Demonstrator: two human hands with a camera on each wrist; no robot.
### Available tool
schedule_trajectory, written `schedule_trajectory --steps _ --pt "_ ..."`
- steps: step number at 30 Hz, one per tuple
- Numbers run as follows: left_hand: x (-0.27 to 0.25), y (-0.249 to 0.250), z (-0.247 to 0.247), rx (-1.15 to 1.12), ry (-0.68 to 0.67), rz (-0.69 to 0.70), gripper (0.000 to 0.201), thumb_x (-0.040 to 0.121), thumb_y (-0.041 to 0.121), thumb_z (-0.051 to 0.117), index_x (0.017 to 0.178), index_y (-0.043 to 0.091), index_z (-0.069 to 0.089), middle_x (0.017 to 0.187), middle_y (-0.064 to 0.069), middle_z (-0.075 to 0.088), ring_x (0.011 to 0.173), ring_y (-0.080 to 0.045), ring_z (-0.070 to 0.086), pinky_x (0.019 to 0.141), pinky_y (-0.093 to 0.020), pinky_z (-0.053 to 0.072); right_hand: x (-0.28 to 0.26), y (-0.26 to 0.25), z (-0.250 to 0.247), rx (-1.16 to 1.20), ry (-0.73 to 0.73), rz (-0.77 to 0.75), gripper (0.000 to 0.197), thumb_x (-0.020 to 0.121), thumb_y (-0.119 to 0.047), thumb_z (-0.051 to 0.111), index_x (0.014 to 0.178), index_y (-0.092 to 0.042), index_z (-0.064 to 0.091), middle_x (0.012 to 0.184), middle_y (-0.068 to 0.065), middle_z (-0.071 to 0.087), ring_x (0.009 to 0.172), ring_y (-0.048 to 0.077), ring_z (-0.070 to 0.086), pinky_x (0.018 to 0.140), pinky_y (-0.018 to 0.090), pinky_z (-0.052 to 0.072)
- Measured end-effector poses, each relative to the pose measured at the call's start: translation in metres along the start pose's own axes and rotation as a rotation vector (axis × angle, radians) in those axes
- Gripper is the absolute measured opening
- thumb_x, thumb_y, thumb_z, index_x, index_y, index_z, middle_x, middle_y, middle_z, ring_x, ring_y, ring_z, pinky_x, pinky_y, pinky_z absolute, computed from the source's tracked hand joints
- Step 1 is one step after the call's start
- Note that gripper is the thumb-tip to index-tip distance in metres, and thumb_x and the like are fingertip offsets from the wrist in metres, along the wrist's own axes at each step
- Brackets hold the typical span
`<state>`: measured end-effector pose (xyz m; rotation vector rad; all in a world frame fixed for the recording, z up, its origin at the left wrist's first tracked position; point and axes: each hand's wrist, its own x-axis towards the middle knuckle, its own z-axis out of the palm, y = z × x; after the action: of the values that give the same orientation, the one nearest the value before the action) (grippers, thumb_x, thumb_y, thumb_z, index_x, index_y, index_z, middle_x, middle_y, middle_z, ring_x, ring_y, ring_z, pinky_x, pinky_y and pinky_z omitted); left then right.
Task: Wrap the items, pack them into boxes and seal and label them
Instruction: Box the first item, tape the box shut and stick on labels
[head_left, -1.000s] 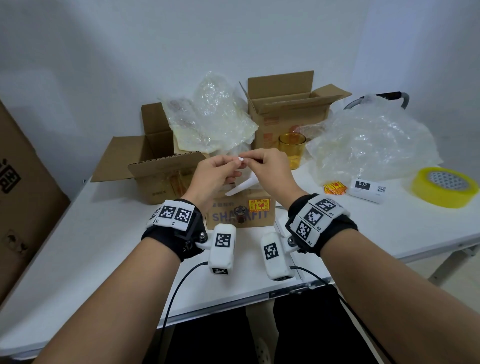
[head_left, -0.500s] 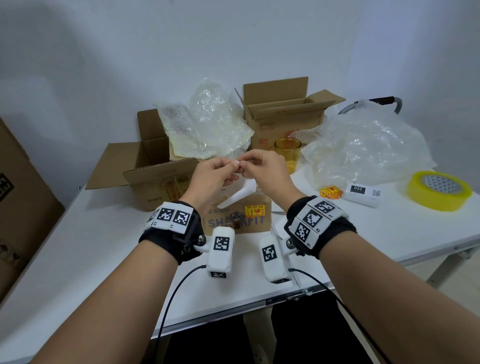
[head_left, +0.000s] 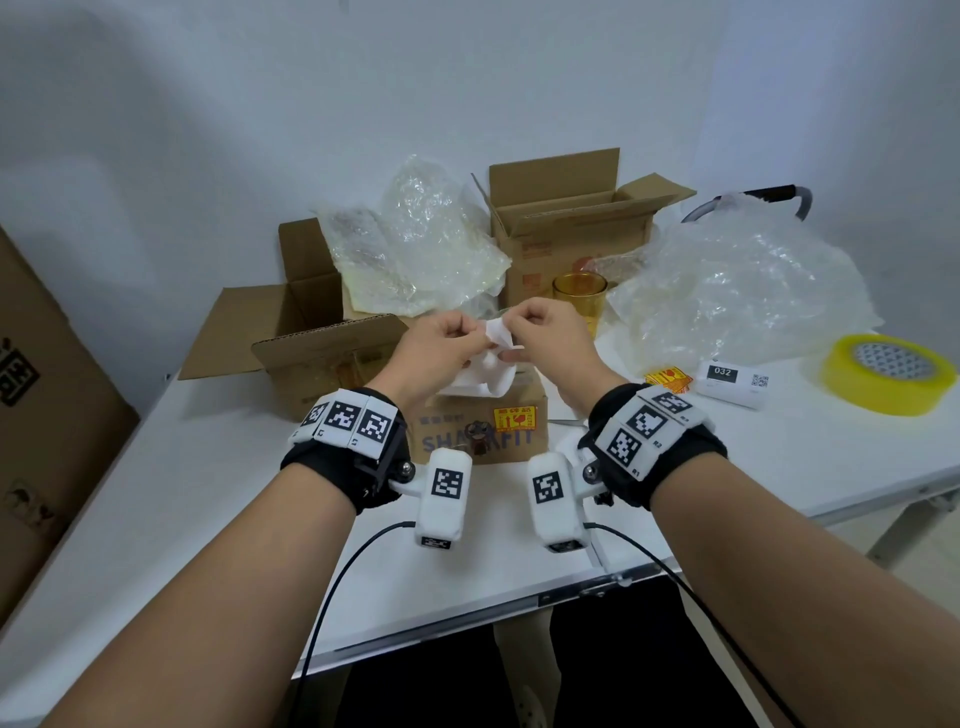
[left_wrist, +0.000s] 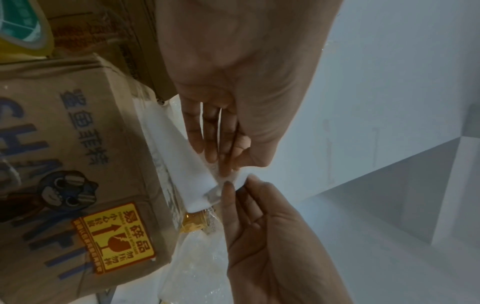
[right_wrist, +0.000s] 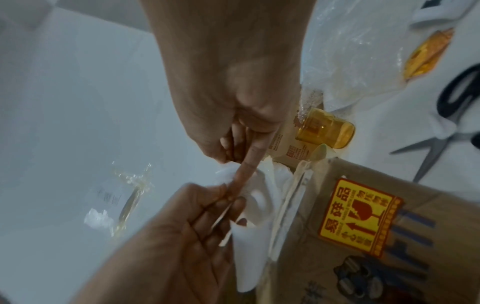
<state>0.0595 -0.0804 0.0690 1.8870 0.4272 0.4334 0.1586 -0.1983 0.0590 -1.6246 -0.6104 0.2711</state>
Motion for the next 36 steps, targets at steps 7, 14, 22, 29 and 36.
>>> schedule_trajectory --steps 7,14,22,29,36 --pt "-0.001 -0.007 -0.005 -0.222 -0.039 -0.145 0.01 0.09 0.009 0.057 0.08 0.012 0.059 0.09 -0.007 0.063 0.091 -0.02 0.06 0.088 -0.033 0.053 0.004 0.003 -0.008 0.517 0.069 0.305 0.011 0.096 0.002 0.048 0.09 0.001 0.056 0.102 0.019 0.057 0.069 0.017 0.064 0.071 0.021 0.057" --pt "-0.001 -0.007 0.001 -0.487 0.051 -0.252 0.01 0.095 0.01 0.056 0.087 0.007 0.062 0.09 -0.008 0.066 0.093 -0.024 0.065 0.096 -0.039 0.054 0.002 0.007 -0.011 0.687 0.032 0.36 0.031 0.1 -0.025 0.051 0.116 0.001 0.054 0.118 0.018 0.061 0.104 0.026 0.063 0.079 0.031 0.06" --pt "0.01 -0.005 -0.002 -0.153 0.049 -0.179 0.012 0.092 0.02 0.056 0.093 0.009 0.062 0.104 -0.013 0.066 0.101 -0.023 0.064 0.089 -0.031 0.054 0.0 0.012 -0.013 0.34 0.016 0.261 0.012 0.092 -0.012 0.065 0.082 -0.008 0.06 0.096 0.009 0.057 0.072 0.015 0.057 0.063 0.022 0.057" --pt "0.01 -0.01 -0.011 -0.524 0.169 -0.219 0.016 0.096 0.003 0.051 0.082 0.004 0.058 0.089 -0.009 0.057 0.08 -0.018 0.06 0.083 -0.027 0.056 0.006 0.023 -0.017 0.379 0.183 0.373 0.016 0.099 -0.009 0.05 0.084 -0.014 0.049 0.089 0.008 0.057 0.045 0.009 0.058 0.05 0.019 0.043" --pt "0.02 -0.016 0.003 -0.498 0.342 -0.166 0.017 0.091 -0.004 0.05 0.089 0.012 0.044 0.074 -0.004 0.052 0.061 -0.011 0.057 0.073 -0.023 0.051 0.013 0.039 -0.03 0.384 0.227 0.357 0.011 0.098 -0.003 0.045 0.106 -0.007 0.051 0.092 0.01 0.063 0.079 0.025 0.064 0.052 0.019 0.047"
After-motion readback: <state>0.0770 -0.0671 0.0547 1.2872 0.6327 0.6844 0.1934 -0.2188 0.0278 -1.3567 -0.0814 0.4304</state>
